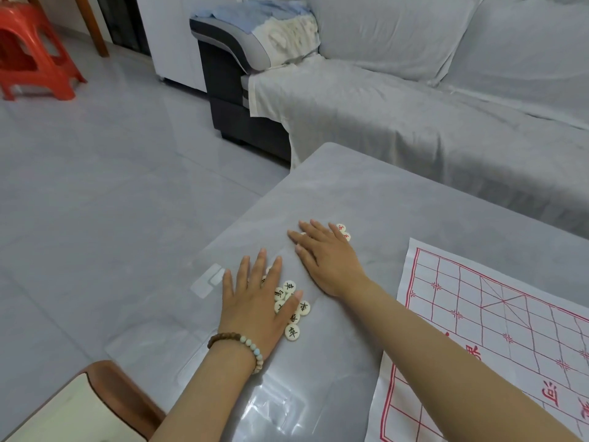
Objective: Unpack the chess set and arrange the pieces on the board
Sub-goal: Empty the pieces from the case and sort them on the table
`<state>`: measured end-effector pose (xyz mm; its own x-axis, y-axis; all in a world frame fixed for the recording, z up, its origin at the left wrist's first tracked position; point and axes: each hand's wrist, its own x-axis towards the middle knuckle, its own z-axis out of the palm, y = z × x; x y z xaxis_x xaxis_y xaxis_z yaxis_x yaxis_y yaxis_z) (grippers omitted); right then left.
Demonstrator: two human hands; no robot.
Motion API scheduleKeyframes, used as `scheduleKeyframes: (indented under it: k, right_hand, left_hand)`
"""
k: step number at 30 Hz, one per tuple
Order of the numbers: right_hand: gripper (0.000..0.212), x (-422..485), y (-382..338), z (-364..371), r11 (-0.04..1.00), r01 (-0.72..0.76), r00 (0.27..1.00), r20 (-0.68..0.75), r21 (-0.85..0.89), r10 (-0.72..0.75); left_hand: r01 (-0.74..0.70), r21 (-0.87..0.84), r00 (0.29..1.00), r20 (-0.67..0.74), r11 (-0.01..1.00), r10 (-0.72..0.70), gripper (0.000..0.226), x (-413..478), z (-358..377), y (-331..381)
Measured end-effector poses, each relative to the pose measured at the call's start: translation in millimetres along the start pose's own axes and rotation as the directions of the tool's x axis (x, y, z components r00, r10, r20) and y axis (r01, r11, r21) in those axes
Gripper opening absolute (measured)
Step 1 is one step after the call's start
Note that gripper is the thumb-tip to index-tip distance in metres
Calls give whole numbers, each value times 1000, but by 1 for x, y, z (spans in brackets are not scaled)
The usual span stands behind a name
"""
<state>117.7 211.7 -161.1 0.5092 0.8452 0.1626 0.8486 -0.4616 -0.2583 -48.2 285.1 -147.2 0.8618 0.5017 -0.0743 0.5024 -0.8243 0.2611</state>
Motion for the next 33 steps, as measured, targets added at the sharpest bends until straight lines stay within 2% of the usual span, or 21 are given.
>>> scheduleKeyframes:
  k: [4,9,13,15,20,23,26,29,33]
  right_hand:
    - [41,4,14,-5,993,-115,993,-22,-20,115]
    - [41,8,25,-10,984,-173,984,-36,39,175]
    - [39,-9,19,-25,949,-154,961,-181,276,209]
    - [39,-31,23,-35,920,-170,944,-211,353,255]
    - [44,-91,48,-56,910,-243,933,-175,335,313]
    - [47,-123,56,-65,915,-264,926,-185,305,329]
    - [40,-155,56,-73,915,-277,920,-192,294,340]
    - [40,-192,59,-80,904,-321,913,-162,284,375]
    - [47,-241,64,-88,903,-405,903,-91,145,419]
  left_hand:
    - [31,-27,999,-23,999,-31,97,2,4,-2]
    - [-54,-72,998,-16,996,53,93,6,8,8]
    - [-160,-111,987,-17,981,159,65,13,12,25]
    - [-195,-66,981,-33,979,193,62,14,17,32]
    - [-198,-13,980,-37,980,198,84,16,22,41]
    - [-228,-44,973,-41,973,226,82,14,22,52]
    - [-272,-55,962,-10,961,272,81,14,23,63]
    - [-296,21,955,5,955,296,85,13,17,72]
    - [-326,-8,944,-53,945,326,72,-10,5,96]
